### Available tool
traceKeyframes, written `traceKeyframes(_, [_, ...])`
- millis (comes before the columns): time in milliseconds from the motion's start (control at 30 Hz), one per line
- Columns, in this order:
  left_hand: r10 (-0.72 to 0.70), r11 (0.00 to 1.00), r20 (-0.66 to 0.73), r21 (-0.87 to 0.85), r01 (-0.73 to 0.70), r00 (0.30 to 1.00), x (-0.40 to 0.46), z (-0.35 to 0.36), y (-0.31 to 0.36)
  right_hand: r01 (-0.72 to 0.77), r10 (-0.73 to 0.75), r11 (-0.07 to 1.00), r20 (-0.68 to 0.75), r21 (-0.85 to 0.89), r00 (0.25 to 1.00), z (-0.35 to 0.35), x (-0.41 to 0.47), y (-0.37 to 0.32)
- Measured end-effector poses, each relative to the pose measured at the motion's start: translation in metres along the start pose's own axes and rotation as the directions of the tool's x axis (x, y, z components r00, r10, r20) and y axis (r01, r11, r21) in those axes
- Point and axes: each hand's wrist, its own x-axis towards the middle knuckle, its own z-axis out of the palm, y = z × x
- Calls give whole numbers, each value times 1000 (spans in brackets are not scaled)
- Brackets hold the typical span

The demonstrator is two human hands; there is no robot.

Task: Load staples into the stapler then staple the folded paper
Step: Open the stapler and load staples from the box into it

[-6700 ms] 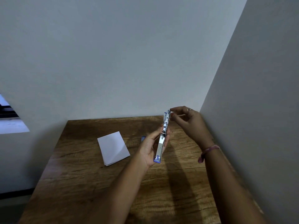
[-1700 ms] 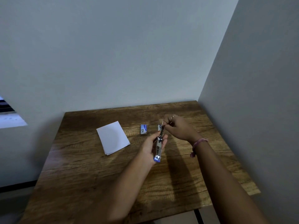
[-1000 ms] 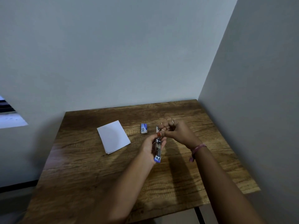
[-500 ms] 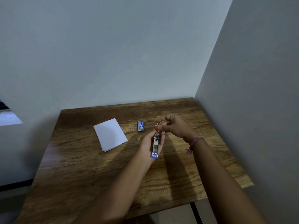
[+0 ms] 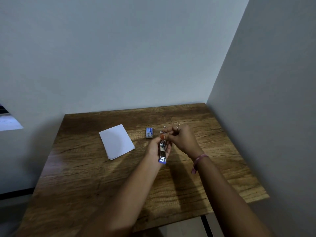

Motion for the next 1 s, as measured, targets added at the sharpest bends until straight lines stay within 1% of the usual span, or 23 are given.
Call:
traceKeyframes(67, [2,999,-20,-32,-3,1000,0,-3,1,55,-55,993,5,-106,998,6,-3,-1])
traceKeyframes(133, [14,999,-29,-38,-15,999,0,-4,4,128,-126,964,22,-235,992,13,-6,-4])
traceKeyframes(200, [25,998,-28,-50,-26,999,1,-5,7,177,-173,934,39,-311,984,15,-8,-7])
traceKeyframes(367, [43,995,22,-88,-40,999,6,-8,12,334,-295,852,156,-403,943,7,-15,-12])
traceKeyframes(433, [52,995,51,-84,-48,997,8,-9,15,364,-312,848,192,-384,930,4,-18,-12])
traceKeyframes(467, [51,995,67,-86,-45,996,8,-9,16,361,-309,868,197,-341,930,2,-19,-11])
traceKeyframes(533, [44,994,84,-104,-35,996,8,-10,17,300,-270,936,176,-183,947,-2,-21,-8])
traceKeyframes(567, [40,994,94,-105,-30,995,9,-10,18,252,-237,963,143,-96,961,-4,-21,-6])
traceKeyframes(600, [34,995,114,-99,-23,993,9,-10,18,212,-208,976,92,-45,974,-5,-20,-4])
traceKeyframes(633, [27,996,136,-88,-15,990,9,-9,18,183,-182,982,26,-50,983,-6,-18,-2])
traceKeyframes(700, [18,998,161,-59,-8,987,10,-10,16,129,-145,977,-82,-169,986,-7,-13,5])
traceKeyframes(800, [18,1000,166,-22,-14,986,11,-13,13,74,-112,967,-145,-245,983,-8,-5,11])
traceKeyframes(900, [21,1000,163,-2,-21,986,11,-14,11,76,-134,937,-149,-341,980,-8,0,15])
traceKeyframes(1000, [20,1000,139,9,-21,990,11,-14,9,95,-173,861,-112,-499,979,-4,3,17])
